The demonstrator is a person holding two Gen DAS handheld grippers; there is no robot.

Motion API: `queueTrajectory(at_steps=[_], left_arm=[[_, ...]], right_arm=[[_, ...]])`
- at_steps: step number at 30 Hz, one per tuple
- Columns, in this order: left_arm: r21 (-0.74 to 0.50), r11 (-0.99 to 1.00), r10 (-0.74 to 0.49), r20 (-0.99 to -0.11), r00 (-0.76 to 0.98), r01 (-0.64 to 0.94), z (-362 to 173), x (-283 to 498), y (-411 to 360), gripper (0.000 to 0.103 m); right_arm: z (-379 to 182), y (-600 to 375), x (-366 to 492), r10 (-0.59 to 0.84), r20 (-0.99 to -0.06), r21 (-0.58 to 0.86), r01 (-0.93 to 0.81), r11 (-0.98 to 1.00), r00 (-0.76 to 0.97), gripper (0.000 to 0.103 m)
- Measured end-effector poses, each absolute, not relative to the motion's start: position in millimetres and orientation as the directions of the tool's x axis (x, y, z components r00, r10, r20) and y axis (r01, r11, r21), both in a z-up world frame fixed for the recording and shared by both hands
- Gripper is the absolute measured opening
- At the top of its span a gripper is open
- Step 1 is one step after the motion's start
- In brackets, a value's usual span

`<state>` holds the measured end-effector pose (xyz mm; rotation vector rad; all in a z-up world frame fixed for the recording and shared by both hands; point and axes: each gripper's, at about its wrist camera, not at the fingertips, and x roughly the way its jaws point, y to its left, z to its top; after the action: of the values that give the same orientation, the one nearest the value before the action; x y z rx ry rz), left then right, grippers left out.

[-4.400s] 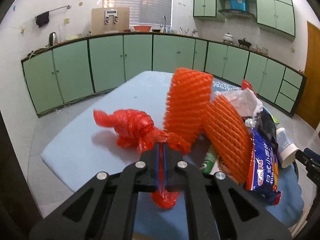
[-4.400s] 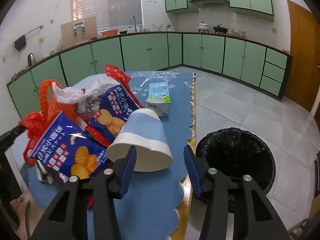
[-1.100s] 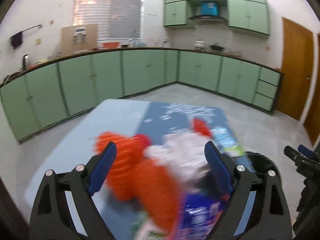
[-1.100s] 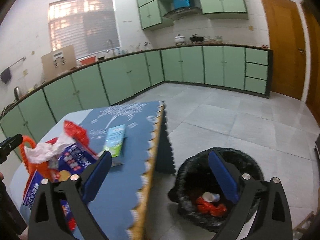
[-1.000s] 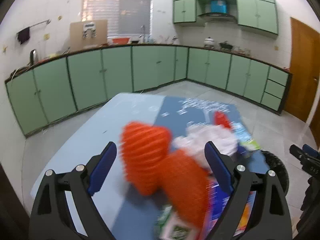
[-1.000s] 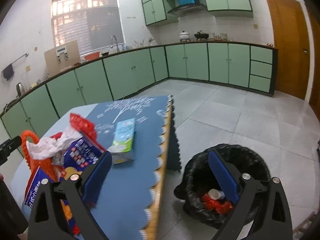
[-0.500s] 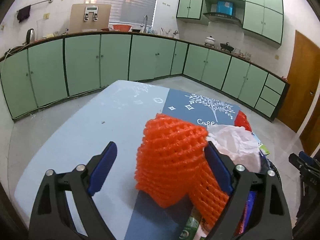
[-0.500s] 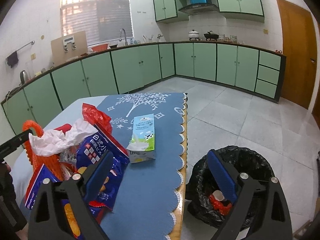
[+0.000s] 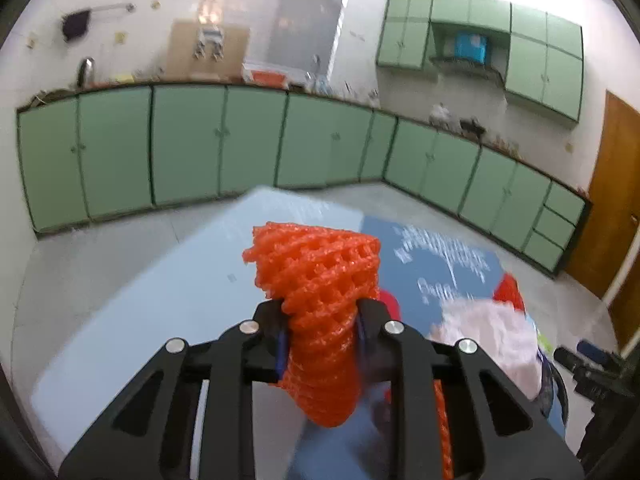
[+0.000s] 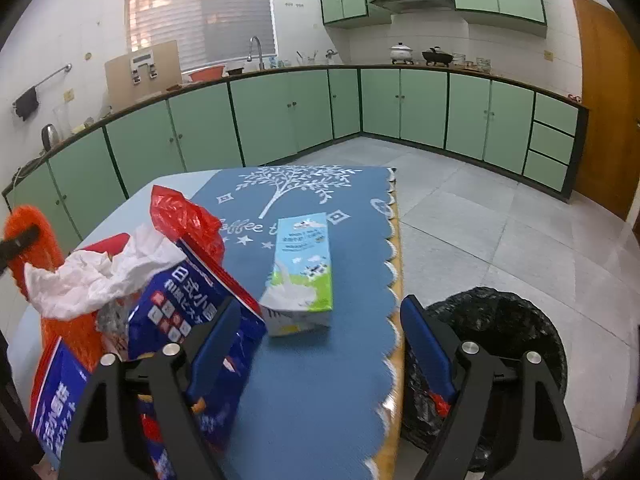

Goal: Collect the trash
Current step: 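Grasp the orange foam net with the left tool while the right tool grasps the milk carton, then carry the milk carton and foam net over the bin and release both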

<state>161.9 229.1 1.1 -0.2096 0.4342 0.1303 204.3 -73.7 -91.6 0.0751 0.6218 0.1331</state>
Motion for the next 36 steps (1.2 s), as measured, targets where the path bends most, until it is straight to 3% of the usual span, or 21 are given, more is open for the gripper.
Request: queueTrajectory(at_steps=[5,12,16,18,27,36], left_arm=[[-0.145,0.976,0.100,-0.372,0.923,-0.165,15.8,161.6,213.2,0.023],[-0.163,0.980,0.046,-0.367,0.929,-0.113,17.6,174.8,193.4,0.023],[-0.169,0.981,0.024,-0.361,0.932,-0.091,22.9,179.4,184.6,0.023],[-0.172,0.982,0.013,-0.363,0.932,-0.080,23.5,180.4,181.2,0.023],[-0.174,0.985,-0.043,-0.350,0.936,-0.020,30.2,174.8,165.7,0.023],[-0.252,0.957,-0.205,-0.242,0.948,0.142,61.4,166.8,112.3,0.023]], right_arm=[[-98.9,-65.0,222.6,0.141,-0.599,0.102,-0.100,0.990,0.788,0.081],[-108.3,-65.9,243.2,0.153,-0.655,0.125,-0.094,0.988,0.739,0.080],[-112.2,-63.0,250.0,0.164,-0.678,0.128,-0.104,0.986,0.717,0.064],[-114.8,-62.6,252.2,0.182,-0.689,0.142,-0.116,0.983,0.702,0.047],[-98.0,-74.9,238.2,0.213,-0.632,0.182,-0.124,0.975,0.745,0.046],[-65.9,-123.9,212.2,0.238,-0.559,0.253,-0.110,0.961,0.794,0.046]])
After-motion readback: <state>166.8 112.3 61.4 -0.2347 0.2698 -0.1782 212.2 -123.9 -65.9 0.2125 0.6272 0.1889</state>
